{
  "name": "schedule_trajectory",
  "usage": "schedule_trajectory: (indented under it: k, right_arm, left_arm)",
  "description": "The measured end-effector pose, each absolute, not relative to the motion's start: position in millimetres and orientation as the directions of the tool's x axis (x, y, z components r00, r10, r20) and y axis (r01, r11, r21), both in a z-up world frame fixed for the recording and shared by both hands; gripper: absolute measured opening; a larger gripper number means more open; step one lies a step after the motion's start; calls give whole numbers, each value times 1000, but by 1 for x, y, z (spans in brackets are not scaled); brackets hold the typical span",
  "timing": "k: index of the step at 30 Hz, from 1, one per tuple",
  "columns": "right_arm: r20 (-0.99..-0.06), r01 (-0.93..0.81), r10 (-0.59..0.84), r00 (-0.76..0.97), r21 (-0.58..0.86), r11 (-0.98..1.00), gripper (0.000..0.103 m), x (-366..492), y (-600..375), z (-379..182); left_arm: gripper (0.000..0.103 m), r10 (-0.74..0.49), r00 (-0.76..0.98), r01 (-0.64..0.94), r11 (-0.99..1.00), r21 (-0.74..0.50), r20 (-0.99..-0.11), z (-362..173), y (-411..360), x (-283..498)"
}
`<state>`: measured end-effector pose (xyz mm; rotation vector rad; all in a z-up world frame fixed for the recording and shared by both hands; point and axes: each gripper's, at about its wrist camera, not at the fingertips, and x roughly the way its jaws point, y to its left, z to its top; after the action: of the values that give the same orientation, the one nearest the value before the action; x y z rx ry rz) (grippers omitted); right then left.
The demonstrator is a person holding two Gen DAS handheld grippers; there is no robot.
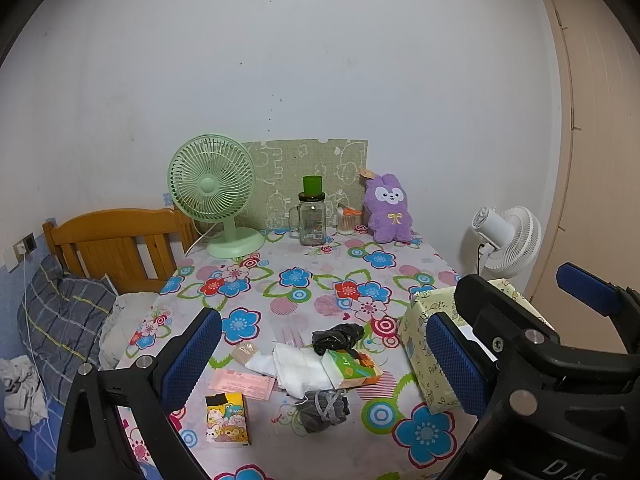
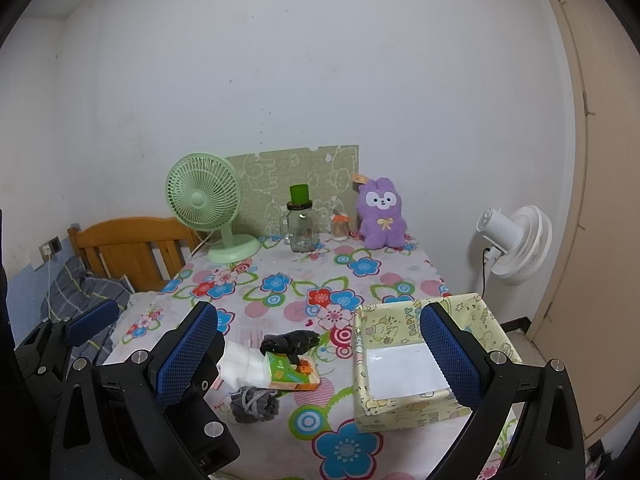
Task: Organize soft objects
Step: 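Move both tools toward the items on the floral tablecloth, then grasp the grey drawstring bag with the right tool while the left tool grasps the cartoon snack box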
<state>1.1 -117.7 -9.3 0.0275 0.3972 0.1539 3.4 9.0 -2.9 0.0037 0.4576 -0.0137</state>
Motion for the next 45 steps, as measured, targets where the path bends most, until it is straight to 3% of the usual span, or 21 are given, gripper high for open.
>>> schedule_trajectory:
  k: [21, 45]
  right_arm:
    - [-396, -128, 145, 907, 70, 989, 102, 18, -101, -24]
    - [-489, -167, 185, 852, 81, 983, 99, 45, -65, -90]
  left_arm:
    - [101, -14, 892, 11, 1000, -9, -453, -10, 20, 16]
    - [92, 43, 842, -40, 999, 18, -537, -80, 51, 32]
